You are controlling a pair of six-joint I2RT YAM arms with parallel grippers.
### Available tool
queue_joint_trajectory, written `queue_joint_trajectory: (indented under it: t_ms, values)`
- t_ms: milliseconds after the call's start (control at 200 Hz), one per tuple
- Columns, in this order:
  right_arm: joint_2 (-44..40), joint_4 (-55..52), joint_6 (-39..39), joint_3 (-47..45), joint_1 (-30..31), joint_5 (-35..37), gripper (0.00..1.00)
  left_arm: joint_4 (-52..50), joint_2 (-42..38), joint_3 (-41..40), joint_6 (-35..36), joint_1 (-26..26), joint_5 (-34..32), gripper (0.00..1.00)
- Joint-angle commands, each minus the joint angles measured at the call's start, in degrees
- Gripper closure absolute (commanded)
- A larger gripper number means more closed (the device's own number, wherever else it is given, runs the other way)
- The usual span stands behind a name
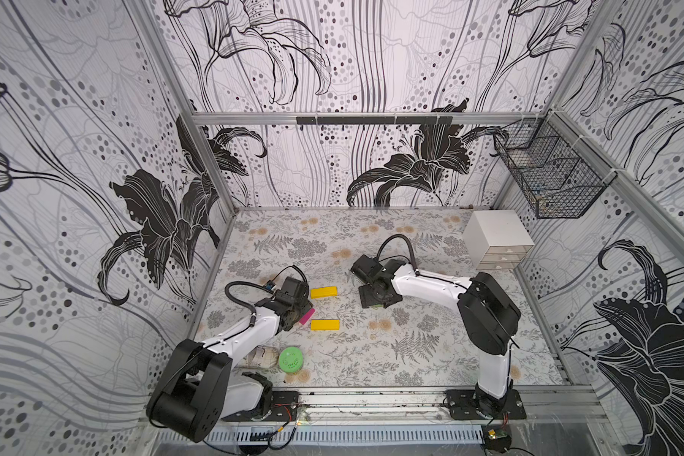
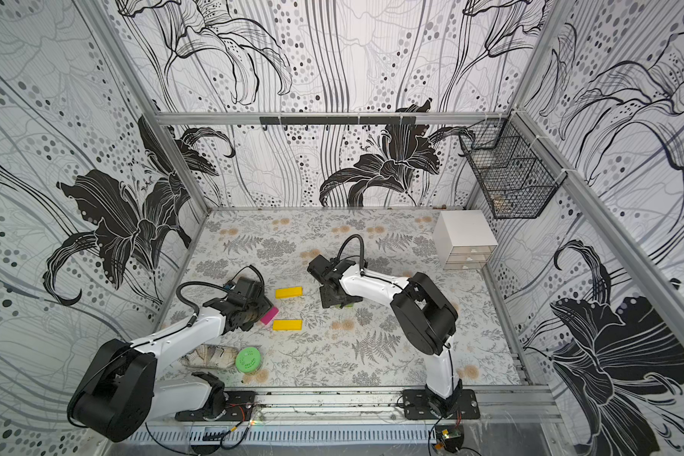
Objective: Assemble the letter h with building blocks
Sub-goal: Assemble the building block at the center of the board, then pick up the building block from the center of the board.
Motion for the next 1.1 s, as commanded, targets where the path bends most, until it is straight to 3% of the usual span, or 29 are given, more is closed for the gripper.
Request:
queue_joint_trajectory:
  t_ms: [0,130,315,446,746,1091]
  values:
    - [-5.25,-2.12,-1.81,1.67,0.73,1.21,0.15,-3.89,1.21,2.83,1.64,-0.46,1.24,0.32]
    - [-8.89,-1.61,-1.30,0.97,1.00,0.10,0.15,-8.33,2.49,6.02,1.29,-3.72,1.32,0.16]
    - [-12.37,-0.66,-0.53,-0.30,1.94,-1.49,0.15,-11.87,6.24,9.14,-2.83,-5.36,1.37,0.08]
    - [-15.52,-0.01,0.06,-1.90,2.25,-2.22,0.15,-11.18,9.08,11.22,-3.18,-4.89,1.16,0.07]
    - [-20.15,-1.12,1.17,-5.43,2.25,-0.48,0.15,-11.76,14.63,12.84,-5.44,-4.72,2.85,0.20]
    - [-22.55,-2.07,2.36,-6.12,1.86,1.29,0.16,-13.04,15.26,13.11,-4.25,-4.51,1.46,0.48]
